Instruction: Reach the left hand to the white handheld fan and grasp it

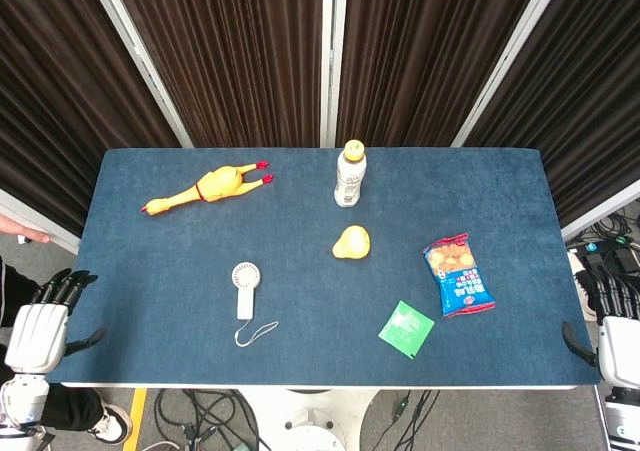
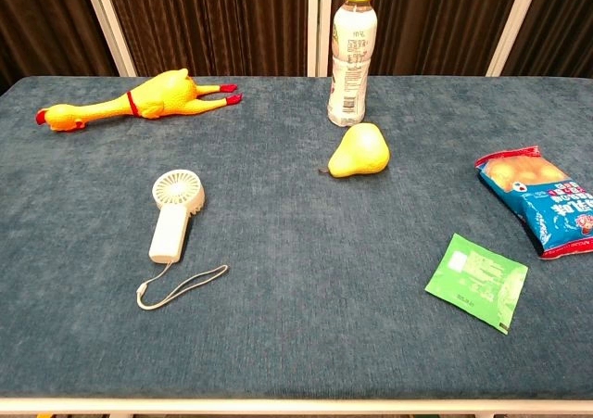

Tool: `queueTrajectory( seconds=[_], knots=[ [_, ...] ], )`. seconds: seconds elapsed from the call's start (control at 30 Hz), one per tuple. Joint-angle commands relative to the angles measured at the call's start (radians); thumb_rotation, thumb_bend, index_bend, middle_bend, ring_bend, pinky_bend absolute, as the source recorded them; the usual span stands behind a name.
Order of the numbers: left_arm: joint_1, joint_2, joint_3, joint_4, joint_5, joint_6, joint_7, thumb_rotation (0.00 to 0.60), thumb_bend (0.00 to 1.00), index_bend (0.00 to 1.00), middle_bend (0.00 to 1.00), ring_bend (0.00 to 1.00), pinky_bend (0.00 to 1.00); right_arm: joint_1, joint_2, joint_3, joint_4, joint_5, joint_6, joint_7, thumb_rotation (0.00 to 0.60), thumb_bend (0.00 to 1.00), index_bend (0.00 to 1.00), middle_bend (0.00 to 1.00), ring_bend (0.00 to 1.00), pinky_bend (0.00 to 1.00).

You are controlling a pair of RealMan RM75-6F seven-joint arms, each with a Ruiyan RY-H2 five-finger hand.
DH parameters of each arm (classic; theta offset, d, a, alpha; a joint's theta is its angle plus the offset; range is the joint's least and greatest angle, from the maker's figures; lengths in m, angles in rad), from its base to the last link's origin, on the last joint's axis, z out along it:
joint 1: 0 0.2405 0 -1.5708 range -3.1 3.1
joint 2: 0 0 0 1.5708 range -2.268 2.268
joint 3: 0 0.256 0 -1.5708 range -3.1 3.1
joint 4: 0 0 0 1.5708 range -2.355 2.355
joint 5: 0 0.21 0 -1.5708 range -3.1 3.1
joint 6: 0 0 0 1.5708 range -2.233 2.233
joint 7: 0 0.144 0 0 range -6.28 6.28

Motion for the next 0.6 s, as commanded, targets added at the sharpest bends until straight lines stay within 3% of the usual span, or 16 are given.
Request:
queueTrajectory(
  seconds=[0.03, 0.6],
  knots=[
    [0.0, 0.0, 0.001, 0.0, -0.001, -0.002, 0.0, 0.6, 0.07, 0.21, 0.17, 0.11, 0.24, 0.001, 0.001, -0.001, -0.001, 0.0, -0.003, 0.004, 0.6, 0.27, 0.0, 0.0, 0.0, 0.0],
    [-0.004, -0.012, 0.002, 0.008, 0.025, 0.013, -0.003, 0.6, 0.07, 0.21, 0.17, 0.11, 0.26, -0.004, 0.002, 0.011, 0.002, 0.015, 0.003, 0.019, 0.6, 0.27, 0.0, 0.0, 0.0, 0.0]
  ],
)
